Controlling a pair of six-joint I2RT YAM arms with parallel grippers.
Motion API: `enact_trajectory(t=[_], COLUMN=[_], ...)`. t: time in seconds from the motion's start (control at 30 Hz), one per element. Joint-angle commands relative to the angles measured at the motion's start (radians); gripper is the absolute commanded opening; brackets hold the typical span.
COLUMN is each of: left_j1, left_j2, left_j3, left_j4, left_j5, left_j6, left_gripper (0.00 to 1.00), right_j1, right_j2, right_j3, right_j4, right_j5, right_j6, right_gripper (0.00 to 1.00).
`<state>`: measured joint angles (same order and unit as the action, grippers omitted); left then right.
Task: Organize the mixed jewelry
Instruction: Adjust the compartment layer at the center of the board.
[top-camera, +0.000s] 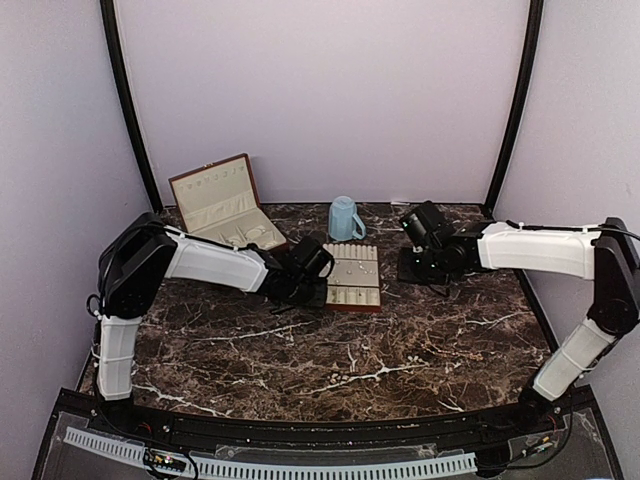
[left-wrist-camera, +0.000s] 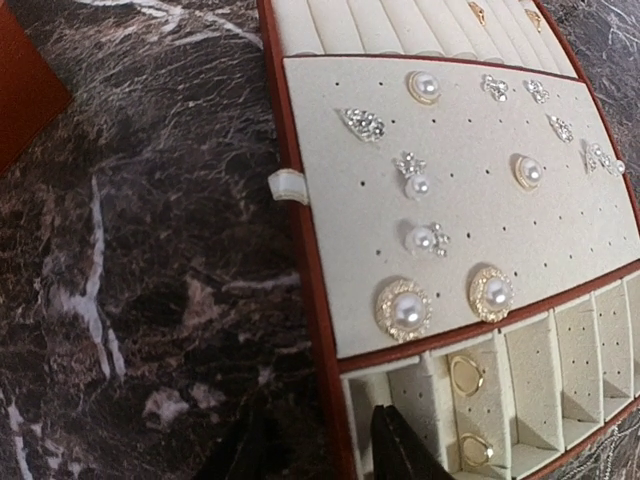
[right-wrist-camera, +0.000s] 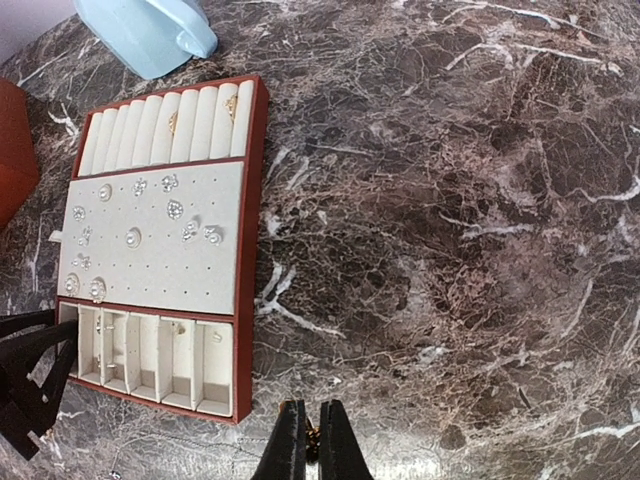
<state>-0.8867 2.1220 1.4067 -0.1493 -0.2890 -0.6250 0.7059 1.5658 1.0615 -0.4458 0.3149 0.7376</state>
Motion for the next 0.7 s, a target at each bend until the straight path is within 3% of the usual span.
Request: enact_trajectory(t=[0.0,0.1,0.3,0.67], left_j1=[-0.014,-0.014,0.004,0.217], left_j2=[-0.103,-0.188,-0.381,-0.722], left_j3=[-0.056,-0.125,-0.219,-0.209], left_j4=[-0.019,0.017,0.015,-0.164], left_j5=[0.006,-0.003,-0.011,0.241], left_j6=[-0.009,0.003,0.095,0.397], left_gripper=[0.41,0.45,0.64,0.89], right_j1=[0.007,0.007,0.007,0.008], right_j2=[0.041,0.074,0.160,0.377], right_j3=[0.072,0.139,0.252,0.497], right_j4=[-0.020,-0.057,-0.102,-0.157], right_j5=[0.041,0.072,0.101,0.141], right_j6=[-0.034,-0.059,-0.097,-0.130], right_gripper=[0.00,0.00,0.00,0.00])
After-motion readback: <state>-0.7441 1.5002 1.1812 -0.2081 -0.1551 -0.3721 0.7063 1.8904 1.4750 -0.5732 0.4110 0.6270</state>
